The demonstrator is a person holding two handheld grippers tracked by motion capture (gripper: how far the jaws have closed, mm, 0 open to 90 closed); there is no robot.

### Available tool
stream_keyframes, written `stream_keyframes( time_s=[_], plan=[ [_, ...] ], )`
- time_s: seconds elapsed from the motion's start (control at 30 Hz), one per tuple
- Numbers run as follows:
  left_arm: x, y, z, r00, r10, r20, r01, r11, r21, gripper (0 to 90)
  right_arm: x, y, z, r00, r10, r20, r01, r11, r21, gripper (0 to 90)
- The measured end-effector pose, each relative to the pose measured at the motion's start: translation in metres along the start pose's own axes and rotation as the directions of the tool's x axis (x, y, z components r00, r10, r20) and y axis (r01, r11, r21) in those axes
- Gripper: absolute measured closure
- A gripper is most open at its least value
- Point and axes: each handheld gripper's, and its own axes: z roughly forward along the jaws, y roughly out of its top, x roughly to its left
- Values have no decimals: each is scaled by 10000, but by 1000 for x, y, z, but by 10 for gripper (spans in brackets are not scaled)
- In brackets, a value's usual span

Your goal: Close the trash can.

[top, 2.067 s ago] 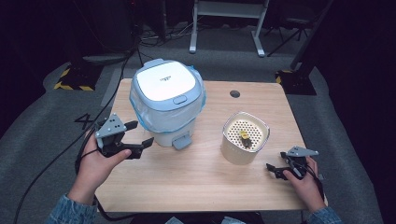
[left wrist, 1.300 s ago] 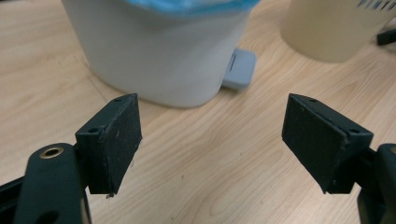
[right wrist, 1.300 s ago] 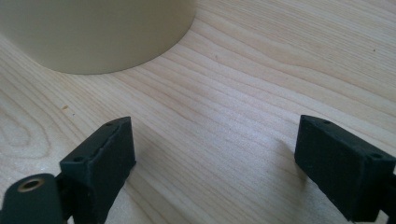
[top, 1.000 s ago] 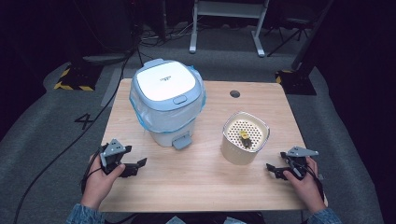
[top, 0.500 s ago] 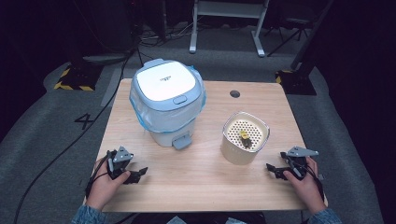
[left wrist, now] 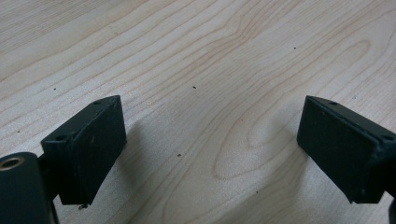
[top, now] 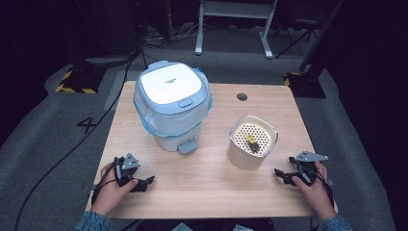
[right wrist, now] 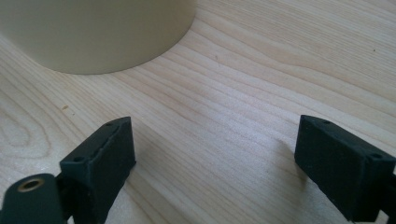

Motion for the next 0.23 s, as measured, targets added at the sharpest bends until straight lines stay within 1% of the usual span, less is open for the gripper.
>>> stream_keyframes(
  time_s=[0.03,0.17,0.23],
  plan=[
    [-1,0,1,10000,-18,-90,18,10000,-9,67,0,0,0,10000,-1,0,1,10000,2,123],
    [-2,1,1,9998,-176,-109,177,9998,50,60,0,0,0,10000,-1,1,1,10000,1,123],
    [-2,1,1,9998,-148,-149,149,9999,79,52,0,0,0,10000,1,1,-1,10000,2,123]
  ],
)
